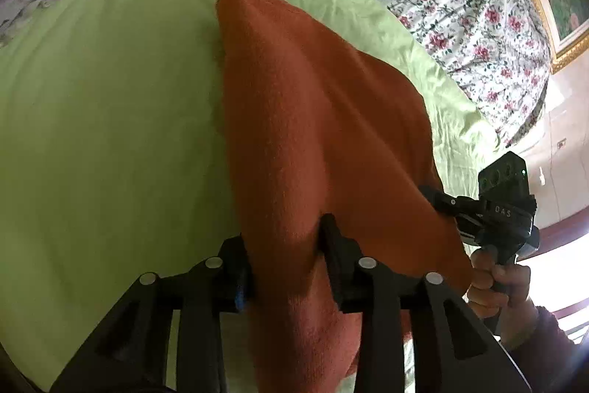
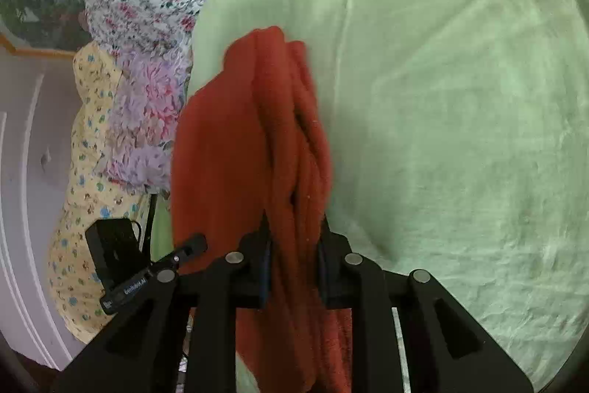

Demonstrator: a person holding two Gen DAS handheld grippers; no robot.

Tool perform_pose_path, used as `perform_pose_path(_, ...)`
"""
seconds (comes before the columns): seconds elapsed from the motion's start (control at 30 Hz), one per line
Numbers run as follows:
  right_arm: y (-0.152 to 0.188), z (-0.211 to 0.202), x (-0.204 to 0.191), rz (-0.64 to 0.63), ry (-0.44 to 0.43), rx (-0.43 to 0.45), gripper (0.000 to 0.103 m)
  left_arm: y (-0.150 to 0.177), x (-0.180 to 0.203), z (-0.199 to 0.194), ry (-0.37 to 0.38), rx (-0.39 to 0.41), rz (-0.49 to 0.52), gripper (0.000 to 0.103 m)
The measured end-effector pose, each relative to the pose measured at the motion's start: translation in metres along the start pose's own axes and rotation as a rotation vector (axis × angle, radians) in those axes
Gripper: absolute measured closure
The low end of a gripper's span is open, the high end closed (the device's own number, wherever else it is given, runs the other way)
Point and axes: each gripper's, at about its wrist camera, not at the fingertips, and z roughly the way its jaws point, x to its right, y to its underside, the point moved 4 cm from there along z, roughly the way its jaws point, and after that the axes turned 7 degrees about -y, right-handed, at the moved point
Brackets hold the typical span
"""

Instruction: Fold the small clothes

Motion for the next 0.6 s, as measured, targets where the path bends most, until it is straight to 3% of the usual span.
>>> perform_pose_path(0.1,-0.002,0.000,-0.002,-0.009,0.032,0.011,0.076,0.000,0.001,-0.001,-0.047,-0.005,0.003,0.058)
perform_pose_path(0.17,-0.003,-0.003,-0.004,-0.012,0.067,0.029,0.068,0.000,0.002,-0.005,-0.094,-0.004,0.019,0.049)
perform_pose_path(0.3,0.000,-0.020,-0.013,-0.035,0.126,0.068,0.068,0.005,0.006,-0.019,-0.153,0.005,0.054,0.049)
perform_pose_path(0.6,0.043,-0.058,-0.035,-0.084,0.152,0.129,0.068,0.043,-0.009,-0.040,-0.103,-0.049,0.020,0.047)
